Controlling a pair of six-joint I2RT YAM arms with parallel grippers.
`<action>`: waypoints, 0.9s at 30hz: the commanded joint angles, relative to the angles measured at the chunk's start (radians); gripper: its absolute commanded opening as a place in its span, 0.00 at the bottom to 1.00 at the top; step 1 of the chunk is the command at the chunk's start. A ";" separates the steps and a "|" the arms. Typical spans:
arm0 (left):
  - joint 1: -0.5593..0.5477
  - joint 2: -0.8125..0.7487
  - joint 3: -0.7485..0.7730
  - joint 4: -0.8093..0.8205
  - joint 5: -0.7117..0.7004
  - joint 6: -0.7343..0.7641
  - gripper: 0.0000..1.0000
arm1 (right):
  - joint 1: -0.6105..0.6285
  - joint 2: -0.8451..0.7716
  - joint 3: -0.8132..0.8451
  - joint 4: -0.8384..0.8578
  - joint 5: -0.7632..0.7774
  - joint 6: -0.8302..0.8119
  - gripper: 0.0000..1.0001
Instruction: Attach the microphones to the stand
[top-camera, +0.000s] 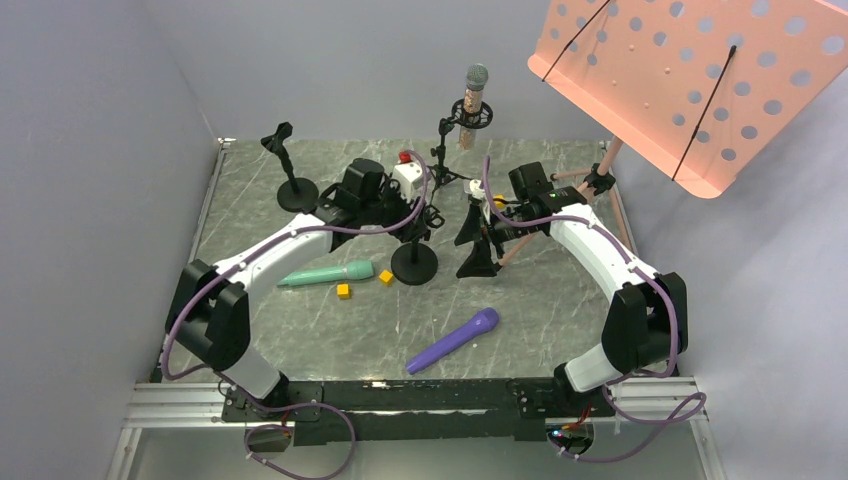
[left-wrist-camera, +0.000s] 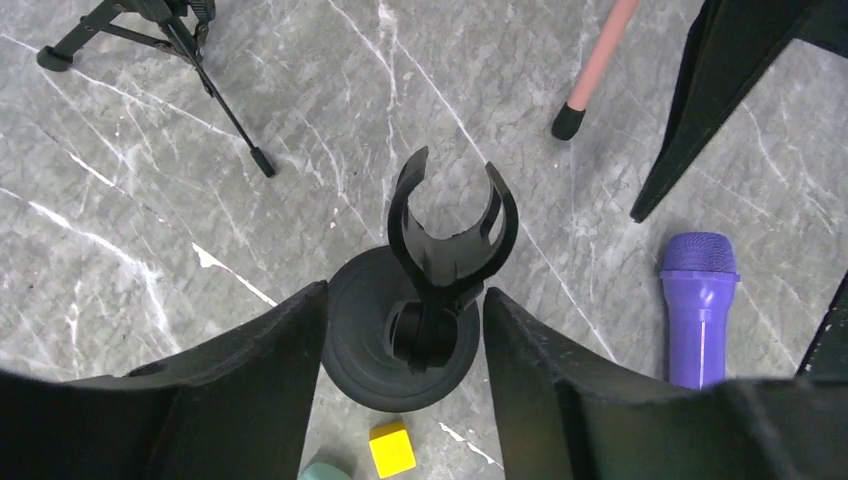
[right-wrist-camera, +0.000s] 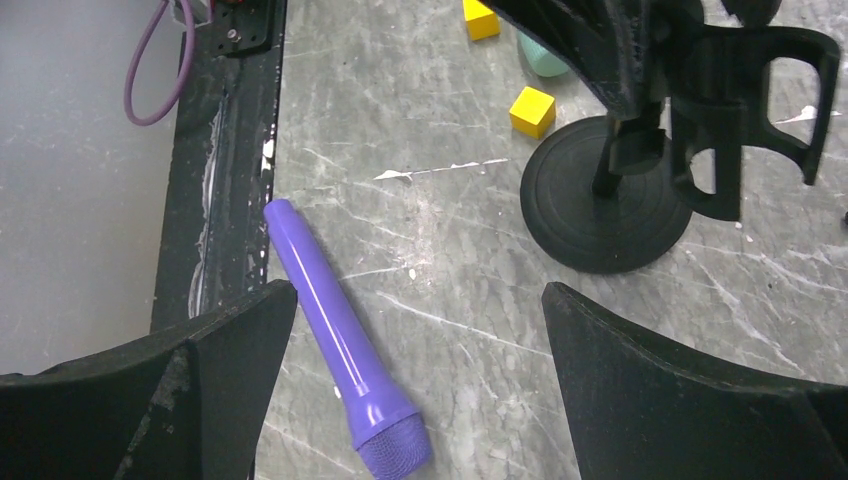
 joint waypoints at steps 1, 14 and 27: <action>-0.005 -0.106 -0.029 0.055 -0.031 -0.028 0.66 | -0.005 -0.024 0.041 -0.007 -0.016 -0.039 1.00; 0.040 -0.538 -0.369 0.158 -0.121 -0.244 0.99 | -0.026 -0.025 0.035 -0.001 0.000 -0.041 1.00; -0.122 -0.514 -0.506 0.040 0.020 -0.298 0.98 | -0.069 -0.035 0.028 0.021 0.007 -0.015 1.00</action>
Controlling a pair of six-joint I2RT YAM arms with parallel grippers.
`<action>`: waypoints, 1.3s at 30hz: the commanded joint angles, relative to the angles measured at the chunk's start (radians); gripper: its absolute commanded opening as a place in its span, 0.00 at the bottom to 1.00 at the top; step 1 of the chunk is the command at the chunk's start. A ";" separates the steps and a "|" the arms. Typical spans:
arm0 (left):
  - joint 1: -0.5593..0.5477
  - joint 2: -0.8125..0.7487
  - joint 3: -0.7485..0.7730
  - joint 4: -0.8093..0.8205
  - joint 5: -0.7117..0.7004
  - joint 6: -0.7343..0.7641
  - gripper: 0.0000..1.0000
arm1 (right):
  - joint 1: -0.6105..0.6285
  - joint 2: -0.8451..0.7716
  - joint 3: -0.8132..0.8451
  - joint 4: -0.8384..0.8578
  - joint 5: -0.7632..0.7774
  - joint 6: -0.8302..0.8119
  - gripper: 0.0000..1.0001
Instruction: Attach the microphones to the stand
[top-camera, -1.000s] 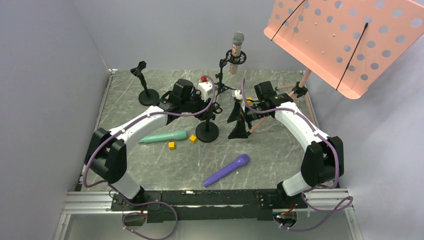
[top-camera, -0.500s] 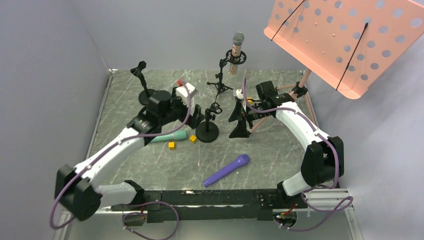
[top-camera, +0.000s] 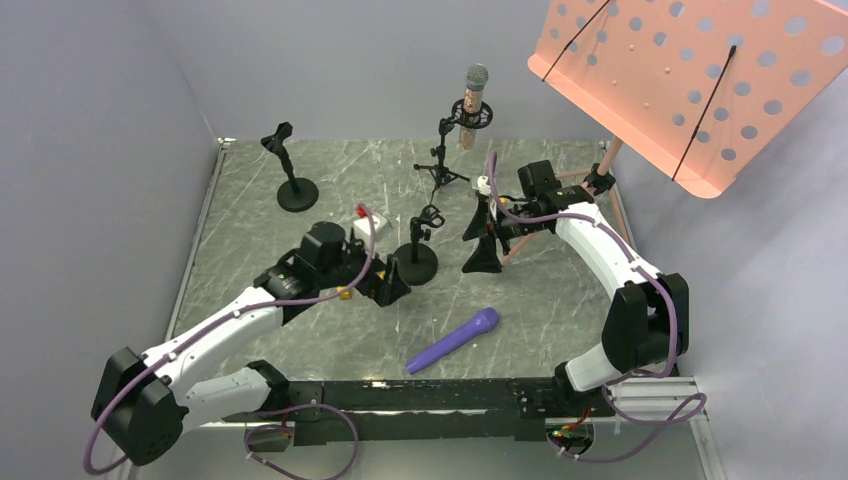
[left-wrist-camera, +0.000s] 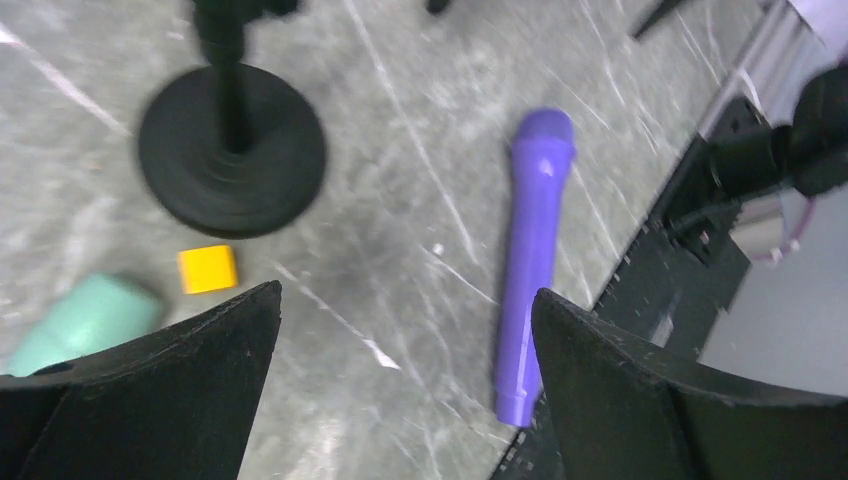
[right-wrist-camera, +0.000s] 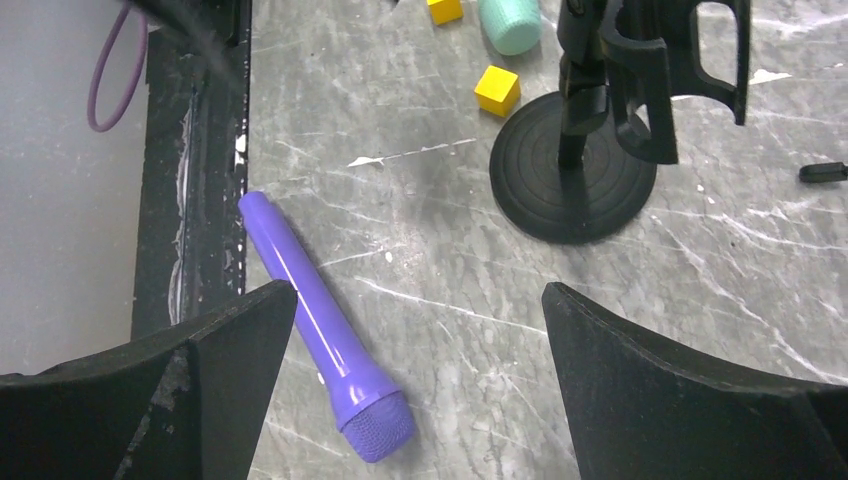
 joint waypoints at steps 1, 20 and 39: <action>-0.123 0.048 0.001 0.009 0.008 0.018 0.98 | -0.028 -0.035 0.026 0.026 -0.016 -0.004 1.00; -0.505 0.459 -0.014 0.398 -0.166 0.219 0.97 | -0.050 -0.014 0.028 0.018 -0.019 -0.011 1.00; -0.086 0.055 -0.060 0.276 -0.062 0.178 0.76 | -0.057 -0.016 0.029 0.012 -0.023 -0.021 1.00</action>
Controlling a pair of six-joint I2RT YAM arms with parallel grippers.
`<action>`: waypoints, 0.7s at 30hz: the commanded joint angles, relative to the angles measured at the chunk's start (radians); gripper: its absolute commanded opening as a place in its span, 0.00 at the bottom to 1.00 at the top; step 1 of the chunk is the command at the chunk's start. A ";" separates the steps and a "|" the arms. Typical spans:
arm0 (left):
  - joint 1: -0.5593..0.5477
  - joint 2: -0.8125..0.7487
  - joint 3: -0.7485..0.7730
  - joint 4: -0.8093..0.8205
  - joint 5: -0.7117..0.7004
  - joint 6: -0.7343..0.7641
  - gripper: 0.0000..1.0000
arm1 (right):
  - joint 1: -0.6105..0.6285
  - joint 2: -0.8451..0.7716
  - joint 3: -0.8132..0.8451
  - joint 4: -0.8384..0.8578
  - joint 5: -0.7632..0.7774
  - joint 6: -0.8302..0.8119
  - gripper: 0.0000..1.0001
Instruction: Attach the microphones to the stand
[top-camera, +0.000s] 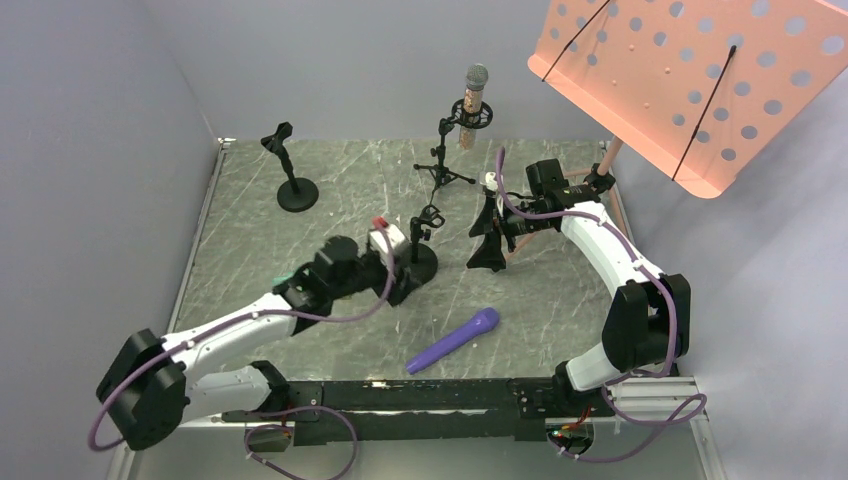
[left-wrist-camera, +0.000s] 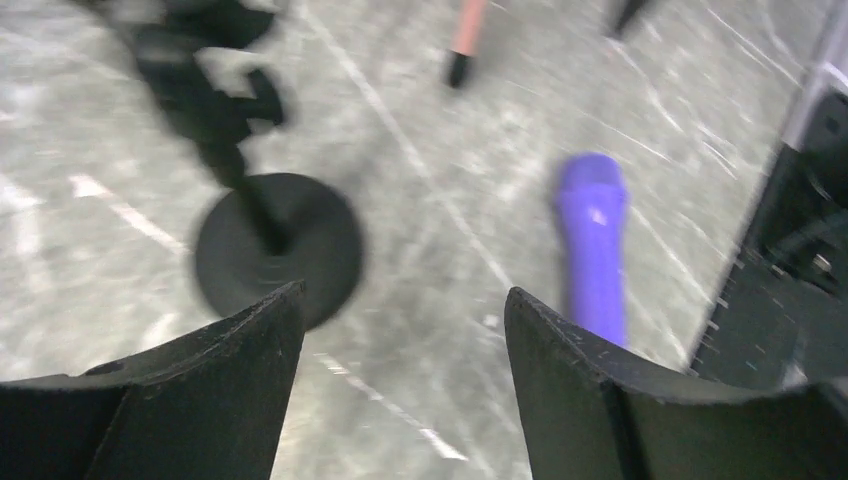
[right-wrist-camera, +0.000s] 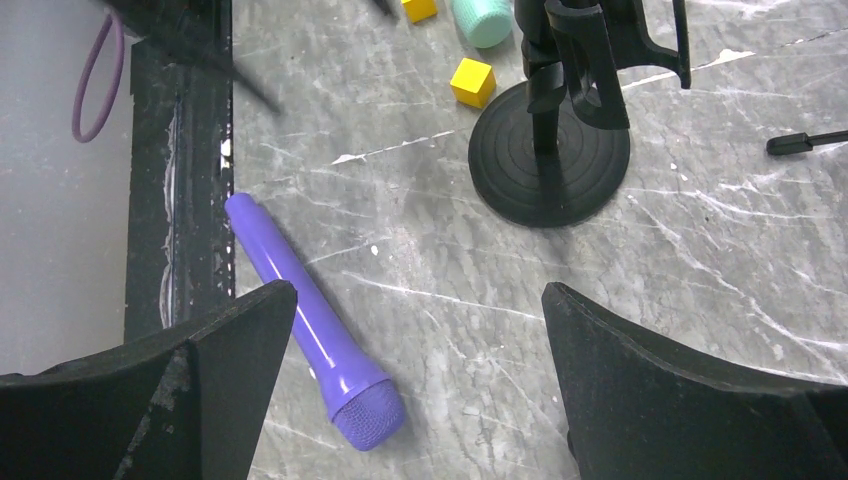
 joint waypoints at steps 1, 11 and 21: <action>0.192 -0.049 0.074 -0.080 0.127 0.030 0.75 | -0.005 -0.018 0.028 0.009 -0.024 -0.031 1.00; 0.388 0.183 0.361 -0.168 0.524 0.240 0.66 | -0.005 -0.023 0.027 0.008 -0.029 -0.031 1.00; 0.385 0.329 0.444 -0.150 0.563 0.318 0.61 | -0.006 -0.021 0.032 -0.004 -0.032 -0.043 1.00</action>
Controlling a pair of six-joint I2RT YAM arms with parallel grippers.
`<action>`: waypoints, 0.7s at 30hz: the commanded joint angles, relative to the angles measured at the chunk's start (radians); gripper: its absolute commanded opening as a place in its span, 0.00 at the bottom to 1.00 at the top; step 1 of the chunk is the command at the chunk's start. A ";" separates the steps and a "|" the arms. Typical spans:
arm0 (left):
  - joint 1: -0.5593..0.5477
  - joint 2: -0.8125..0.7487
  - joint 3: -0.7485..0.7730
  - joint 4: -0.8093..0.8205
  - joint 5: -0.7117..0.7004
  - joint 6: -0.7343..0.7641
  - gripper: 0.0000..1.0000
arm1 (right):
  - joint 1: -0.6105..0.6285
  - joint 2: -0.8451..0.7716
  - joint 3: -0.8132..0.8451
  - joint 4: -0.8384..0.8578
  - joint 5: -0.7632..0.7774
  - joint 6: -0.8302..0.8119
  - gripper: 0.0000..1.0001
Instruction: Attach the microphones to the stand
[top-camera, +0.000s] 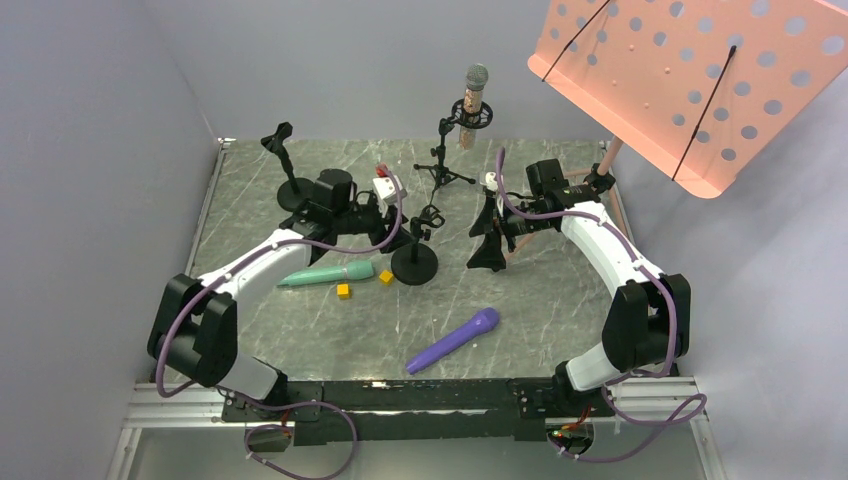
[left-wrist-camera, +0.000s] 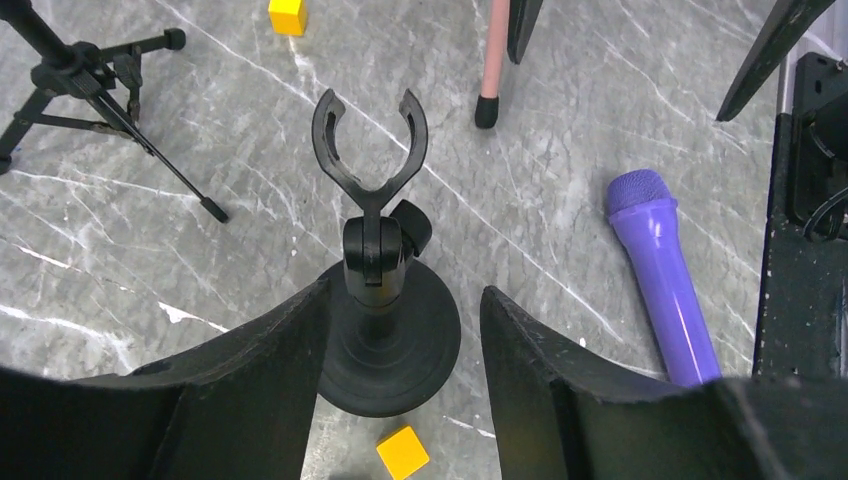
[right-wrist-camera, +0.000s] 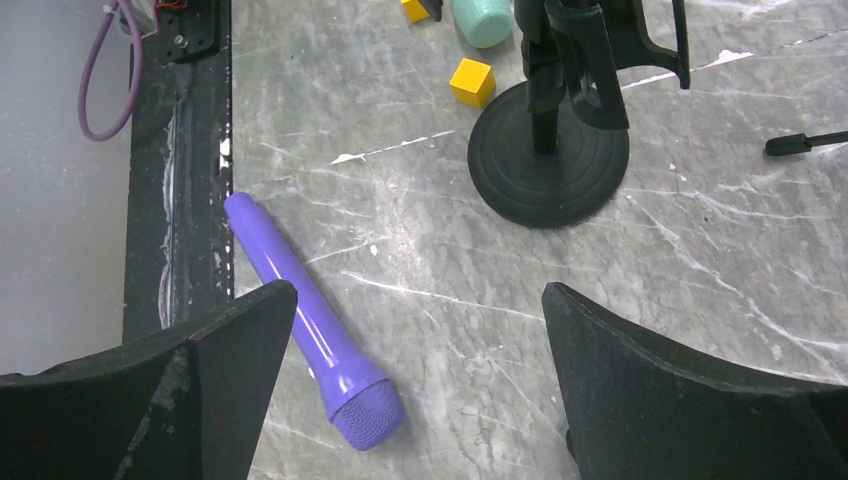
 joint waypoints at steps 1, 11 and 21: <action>-0.004 0.020 0.049 0.026 0.050 0.056 0.60 | -0.005 -0.020 0.032 -0.001 -0.032 -0.038 1.00; -0.055 0.083 0.105 -0.019 -0.032 0.157 0.48 | -0.005 -0.019 0.033 -0.005 -0.031 -0.041 1.00; -0.055 0.132 0.173 -0.123 -0.047 0.227 0.44 | -0.005 -0.021 0.034 -0.008 -0.030 -0.044 1.00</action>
